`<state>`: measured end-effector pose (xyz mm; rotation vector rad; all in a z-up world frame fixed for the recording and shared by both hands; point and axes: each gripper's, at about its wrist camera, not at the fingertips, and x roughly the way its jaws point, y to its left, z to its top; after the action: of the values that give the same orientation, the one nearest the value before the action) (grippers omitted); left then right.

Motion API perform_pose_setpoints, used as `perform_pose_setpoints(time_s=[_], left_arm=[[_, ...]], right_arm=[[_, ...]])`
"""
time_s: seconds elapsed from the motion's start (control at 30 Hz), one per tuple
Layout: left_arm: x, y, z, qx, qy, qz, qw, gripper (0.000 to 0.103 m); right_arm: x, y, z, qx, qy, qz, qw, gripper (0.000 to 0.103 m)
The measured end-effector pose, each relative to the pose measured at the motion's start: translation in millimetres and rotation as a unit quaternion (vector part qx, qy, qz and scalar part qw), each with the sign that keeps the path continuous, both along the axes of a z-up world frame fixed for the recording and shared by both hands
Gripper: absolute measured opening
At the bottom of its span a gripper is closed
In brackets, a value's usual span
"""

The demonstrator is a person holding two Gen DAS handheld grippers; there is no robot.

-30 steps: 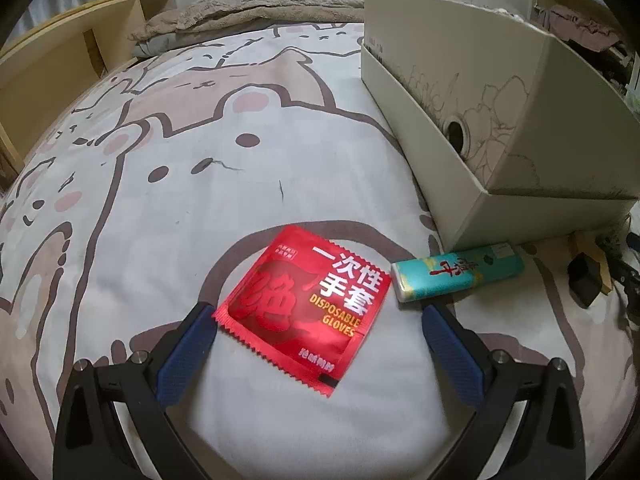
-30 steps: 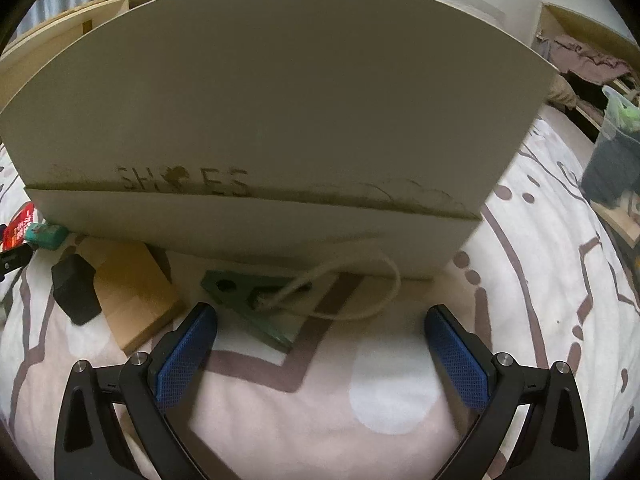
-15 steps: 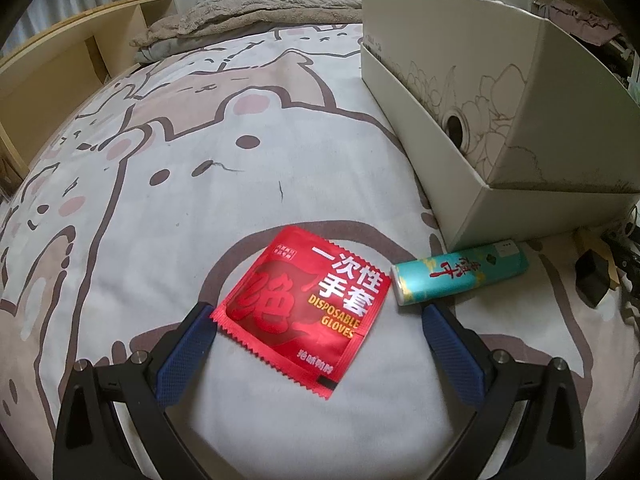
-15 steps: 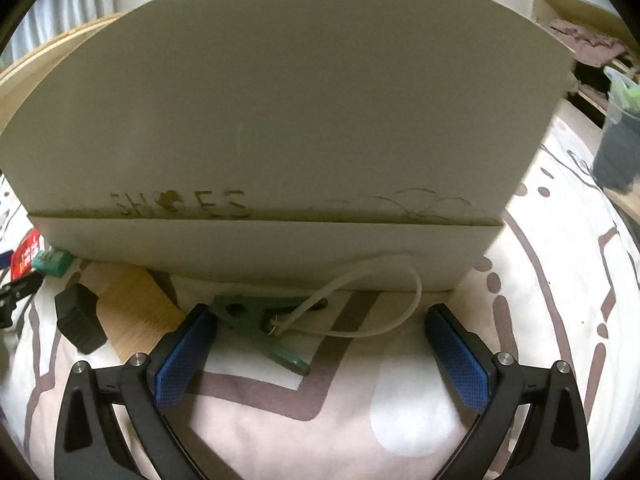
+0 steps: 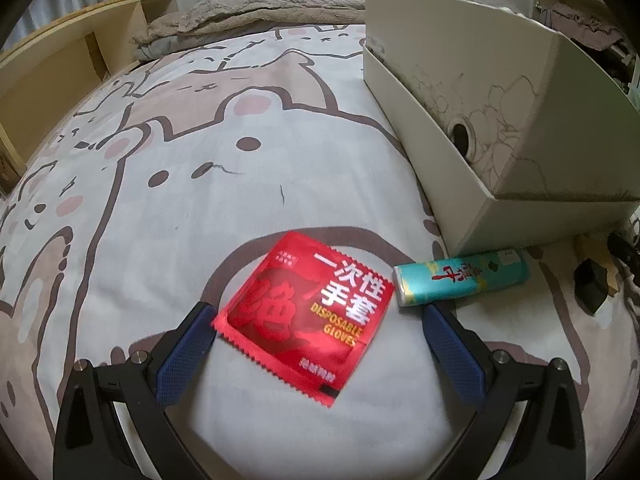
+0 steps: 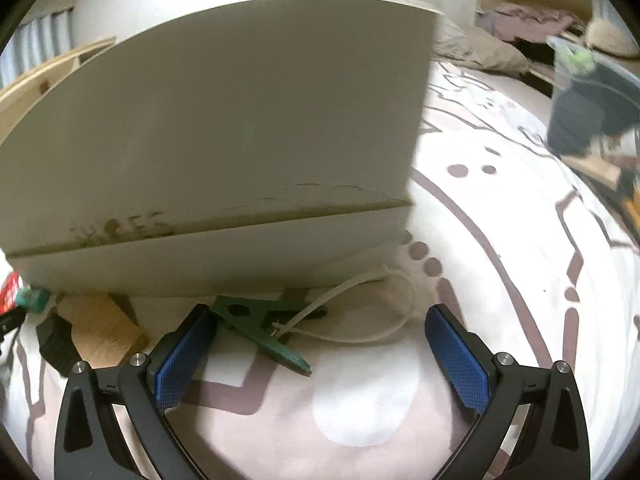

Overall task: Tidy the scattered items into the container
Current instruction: 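Move the left tool toward the red gloves packet while the right tool approaches the green clip, then close the left tool on the red gloves packet while the right tool grasps the green clip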

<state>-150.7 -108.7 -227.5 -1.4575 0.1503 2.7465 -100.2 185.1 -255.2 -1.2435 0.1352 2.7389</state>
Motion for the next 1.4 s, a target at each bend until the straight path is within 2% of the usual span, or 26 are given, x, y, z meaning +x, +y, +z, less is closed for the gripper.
perform_pose_setpoints(time_s=[0.43,0.63,0.77,0.83,1.0,1.1,1.3,1.4], left_arm=[[-9,-5,1,0.004,-0.007,0.002,1.0,0.103],[9,4,7,0.025,-0.019,-0.054,0.998,0.103],[24,8,13,0.057,-0.039,-0.101,0.9924,0.103],[27,7,17,0.07,-0.04,-0.109,0.9908,0.103],[17,-3,19,0.032,-0.017,-0.059,0.9976,0.103],[8,-8,14,0.032,-0.02,-0.038,0.9986,0.103],[10,7,11,0.002,-0.01,-0.069,0.9975,0.103],[5,13,6,-0.019,-0.007,-0.068,0.9975,0.103]], right_arm=[[4,-23,-7,0.007,-0.004,0.0,1.0,0.103],[4,-18,-7,0.007,-0.004,0.001,1.0,0.103],[5,-23,-9,0.009,-0.005,0.001,1.0,0.103],[5,-26,-10,0.009,-0.005,0.001,1.0,0.103],[3,-35,-11,0.002,-0.006,0.003,1.0,0.103],[4,-40,-13,-0.001,-0.007,0.006,1.0,0.103],[8,-55,-15,-0.003,-0.002,0.023,1.0,0.103],[11,-62,-16,-0.001,0.001,0.025,1.0,0.103]])
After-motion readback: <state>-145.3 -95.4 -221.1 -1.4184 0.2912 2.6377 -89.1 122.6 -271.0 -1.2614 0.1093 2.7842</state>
